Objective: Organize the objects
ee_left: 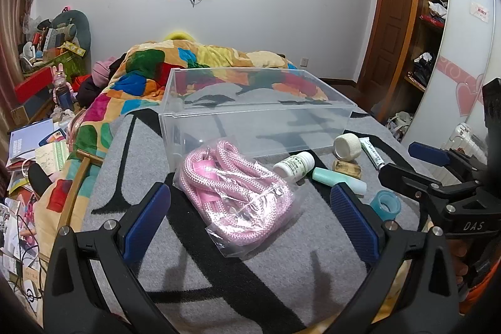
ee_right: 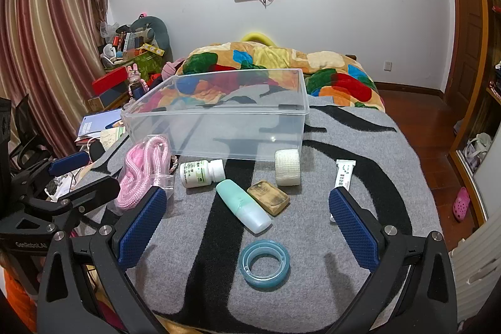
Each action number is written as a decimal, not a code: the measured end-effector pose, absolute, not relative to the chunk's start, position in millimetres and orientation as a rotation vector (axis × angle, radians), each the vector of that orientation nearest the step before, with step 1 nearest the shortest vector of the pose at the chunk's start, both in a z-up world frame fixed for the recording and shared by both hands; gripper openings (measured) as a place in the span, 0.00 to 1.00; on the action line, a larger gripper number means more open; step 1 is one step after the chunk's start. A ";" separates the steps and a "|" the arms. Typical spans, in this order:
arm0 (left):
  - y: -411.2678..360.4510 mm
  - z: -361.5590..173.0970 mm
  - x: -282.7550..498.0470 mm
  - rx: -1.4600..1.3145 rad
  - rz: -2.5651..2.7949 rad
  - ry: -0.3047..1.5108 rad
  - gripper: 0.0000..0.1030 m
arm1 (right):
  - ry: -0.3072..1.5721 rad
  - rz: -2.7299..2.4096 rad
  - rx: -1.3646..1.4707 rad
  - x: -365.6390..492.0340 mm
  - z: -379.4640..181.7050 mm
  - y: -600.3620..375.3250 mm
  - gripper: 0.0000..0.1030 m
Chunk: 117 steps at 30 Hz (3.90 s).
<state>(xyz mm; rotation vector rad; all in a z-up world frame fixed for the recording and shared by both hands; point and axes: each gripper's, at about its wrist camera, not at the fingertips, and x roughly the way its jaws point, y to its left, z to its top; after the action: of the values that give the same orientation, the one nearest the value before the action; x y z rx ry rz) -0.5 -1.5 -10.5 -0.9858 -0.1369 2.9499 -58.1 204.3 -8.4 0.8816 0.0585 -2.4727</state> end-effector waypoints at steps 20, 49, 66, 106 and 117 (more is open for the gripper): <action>-1.4 -9.1 1.5 -0.987 2.945 -0.143 1.00 | 0.057 -2.472 0.884 -57.3 -8.2 203.3 1.00; 1.4 -10.6 2.7 -0.993 2.941 -0.147 1.00 | 0.052 -2.465 0.895 -51.8 -10.5 199.0 1.00; -5.6 -16.1 -5.6 -1.079 2.924 -0.198 1.00 | 0.045 -2.456 0.916 -54.5 -13.9 200.2 1.00; -29.4 -54.1 -54.2 -1.314 2.865 -0.173 0.65 | 0.062 -2.598 1.128 -124.6 -50.0 251.9 0.14; -40.3 -11.4 -20.6 -1.133 2.934 -0.210 0.62 | 0.045 -2.589 0.931 -91.8 -2.2 240.5 0.14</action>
<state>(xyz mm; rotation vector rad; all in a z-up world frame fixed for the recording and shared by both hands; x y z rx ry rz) -20.6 -40.3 -11.4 -1.1328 -0.2100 2.9340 -91.8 240.5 -2.2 0.9315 0.0454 -2.5889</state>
